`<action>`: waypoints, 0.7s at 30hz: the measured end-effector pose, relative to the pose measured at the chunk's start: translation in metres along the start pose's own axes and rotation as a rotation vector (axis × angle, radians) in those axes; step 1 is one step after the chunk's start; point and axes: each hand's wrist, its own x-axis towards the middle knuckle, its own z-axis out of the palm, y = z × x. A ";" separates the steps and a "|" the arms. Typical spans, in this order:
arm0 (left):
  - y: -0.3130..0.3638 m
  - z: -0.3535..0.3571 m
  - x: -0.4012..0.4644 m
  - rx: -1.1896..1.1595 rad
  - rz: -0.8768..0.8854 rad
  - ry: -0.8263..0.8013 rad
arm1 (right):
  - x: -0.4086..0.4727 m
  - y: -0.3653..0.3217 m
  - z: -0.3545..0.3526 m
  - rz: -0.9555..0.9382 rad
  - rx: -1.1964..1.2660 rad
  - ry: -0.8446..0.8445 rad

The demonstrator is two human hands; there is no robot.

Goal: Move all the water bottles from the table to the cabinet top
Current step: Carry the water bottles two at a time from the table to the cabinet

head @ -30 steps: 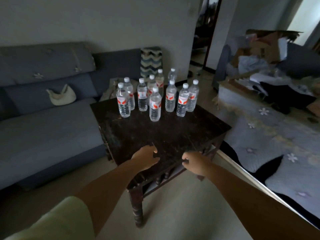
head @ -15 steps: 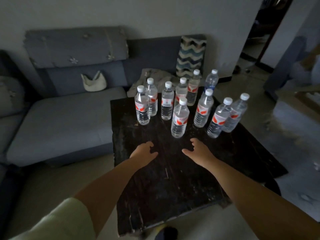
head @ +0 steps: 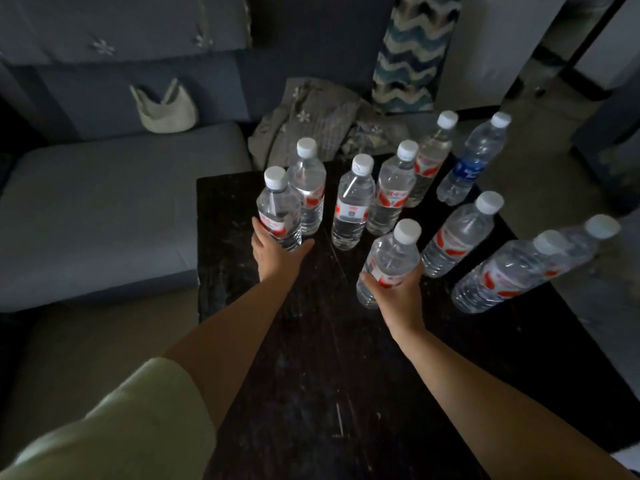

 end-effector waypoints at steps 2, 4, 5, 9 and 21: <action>0.001 0.006 0.011 -0.132 0.027 0.039 | 0.007 0.005 0.005 0.011 0.009 0.028; 0.001 0.010 0.022 -0.261 0.035 0.093 | 0.013 0.007 0.011 0.016 0.001 0.058; 0.000 0.011 0.027 -0.309 0.036 0.113 | 0.015 0.008 0.013 0.022 -0.003 0.067; -0.004 0.011 0.037 -0.245 0.027 0.114 | 0.025 0.011 0.014 0.042 -0.025 0.050; -0.018 0.010 -0.041 -0.085 0.043 -0.112 | -0.001 0.012 -0.029 0.083 -0.077 -0.051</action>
